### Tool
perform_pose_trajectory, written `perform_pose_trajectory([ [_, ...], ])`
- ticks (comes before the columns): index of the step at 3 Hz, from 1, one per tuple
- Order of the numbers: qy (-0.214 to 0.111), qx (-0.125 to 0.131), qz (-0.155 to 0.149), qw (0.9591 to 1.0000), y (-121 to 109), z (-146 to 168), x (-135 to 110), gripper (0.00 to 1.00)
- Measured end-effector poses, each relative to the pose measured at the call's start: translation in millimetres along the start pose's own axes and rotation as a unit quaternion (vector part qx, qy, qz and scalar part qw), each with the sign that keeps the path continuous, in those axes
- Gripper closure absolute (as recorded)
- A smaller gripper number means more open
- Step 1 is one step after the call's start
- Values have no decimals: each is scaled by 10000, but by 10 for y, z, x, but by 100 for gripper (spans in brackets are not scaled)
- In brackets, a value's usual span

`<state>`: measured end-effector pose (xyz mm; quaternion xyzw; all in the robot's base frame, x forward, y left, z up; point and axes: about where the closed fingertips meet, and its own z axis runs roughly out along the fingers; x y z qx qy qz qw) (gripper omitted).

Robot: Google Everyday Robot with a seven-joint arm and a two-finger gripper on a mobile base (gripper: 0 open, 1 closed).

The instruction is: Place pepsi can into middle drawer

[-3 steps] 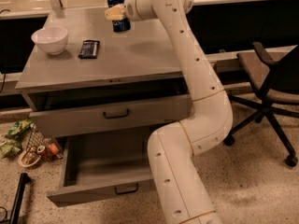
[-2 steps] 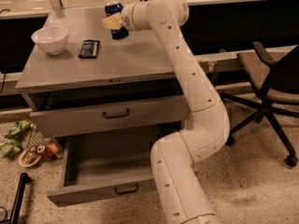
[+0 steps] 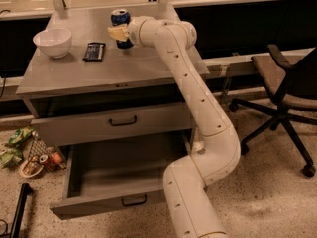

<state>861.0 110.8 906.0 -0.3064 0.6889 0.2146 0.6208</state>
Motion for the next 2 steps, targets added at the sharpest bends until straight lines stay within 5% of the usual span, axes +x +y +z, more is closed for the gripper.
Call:
perform_pose_trajectory([
  [2,-340,184,66,9992,-48,-52,-82,28],
])
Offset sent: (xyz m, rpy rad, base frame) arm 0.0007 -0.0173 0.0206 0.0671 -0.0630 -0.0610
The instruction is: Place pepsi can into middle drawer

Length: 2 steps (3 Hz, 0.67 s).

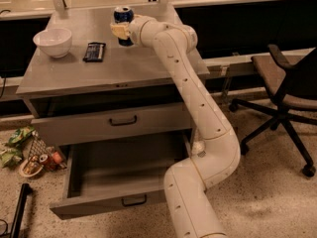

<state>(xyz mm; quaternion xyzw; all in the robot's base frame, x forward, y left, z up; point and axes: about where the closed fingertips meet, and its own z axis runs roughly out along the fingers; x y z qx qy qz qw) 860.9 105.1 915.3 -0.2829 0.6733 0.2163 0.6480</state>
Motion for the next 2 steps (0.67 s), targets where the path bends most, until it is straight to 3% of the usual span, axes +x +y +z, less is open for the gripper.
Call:
perform_pose_trajectory([
  [1,-4,3,35,10000,-45,-17,-55,5],
  [2,-68,0,139,9999,-69,-20,-124,0],
])
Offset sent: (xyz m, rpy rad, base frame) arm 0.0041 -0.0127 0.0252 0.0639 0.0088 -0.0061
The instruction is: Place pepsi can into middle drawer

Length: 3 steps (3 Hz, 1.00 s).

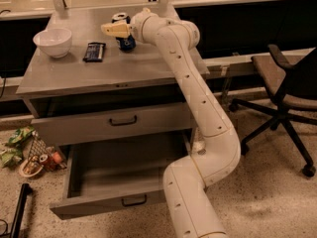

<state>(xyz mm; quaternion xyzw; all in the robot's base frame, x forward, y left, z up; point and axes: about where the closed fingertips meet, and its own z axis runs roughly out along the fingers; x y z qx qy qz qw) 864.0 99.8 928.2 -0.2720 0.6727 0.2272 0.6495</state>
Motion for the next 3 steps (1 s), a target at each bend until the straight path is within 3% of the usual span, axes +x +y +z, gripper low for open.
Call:
perform_pose_trajectory([
  [1,148,49,92,9998,-26,-10,-26,0],
  [2,102,192,40,9998,-251,-116,-211,0],
  [3,111,280,-283,9991,-573,-302,-574,0],
])
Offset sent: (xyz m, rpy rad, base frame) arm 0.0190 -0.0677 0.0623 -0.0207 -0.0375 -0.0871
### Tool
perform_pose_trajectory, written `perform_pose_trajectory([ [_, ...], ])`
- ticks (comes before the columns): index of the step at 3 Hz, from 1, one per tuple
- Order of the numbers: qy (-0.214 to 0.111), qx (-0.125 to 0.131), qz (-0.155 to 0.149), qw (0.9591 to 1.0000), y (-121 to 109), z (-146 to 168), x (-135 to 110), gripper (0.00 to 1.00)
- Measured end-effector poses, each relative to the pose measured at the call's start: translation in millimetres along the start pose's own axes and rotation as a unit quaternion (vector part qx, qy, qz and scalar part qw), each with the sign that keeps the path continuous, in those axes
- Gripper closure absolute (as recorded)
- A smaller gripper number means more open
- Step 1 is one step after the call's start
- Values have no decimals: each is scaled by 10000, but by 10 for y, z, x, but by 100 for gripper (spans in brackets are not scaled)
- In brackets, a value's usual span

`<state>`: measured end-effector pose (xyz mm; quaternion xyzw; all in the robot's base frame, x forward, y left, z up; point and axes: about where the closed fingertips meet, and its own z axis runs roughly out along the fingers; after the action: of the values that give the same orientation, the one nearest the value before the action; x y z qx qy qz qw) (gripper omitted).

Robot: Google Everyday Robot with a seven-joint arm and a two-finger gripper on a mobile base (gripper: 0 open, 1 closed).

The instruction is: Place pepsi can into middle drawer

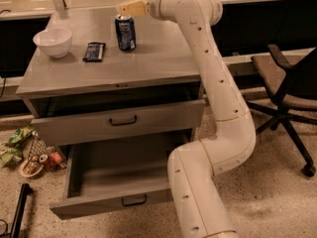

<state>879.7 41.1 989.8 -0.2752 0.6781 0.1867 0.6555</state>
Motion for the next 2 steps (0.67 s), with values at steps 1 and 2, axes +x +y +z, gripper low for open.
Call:
perform_pose_trajectory([
  [1,-55,166,-781,9968,-369,-198,-610,0],
  [2,-141,241,-1380,9900,-515,-302,-1062,0],
])
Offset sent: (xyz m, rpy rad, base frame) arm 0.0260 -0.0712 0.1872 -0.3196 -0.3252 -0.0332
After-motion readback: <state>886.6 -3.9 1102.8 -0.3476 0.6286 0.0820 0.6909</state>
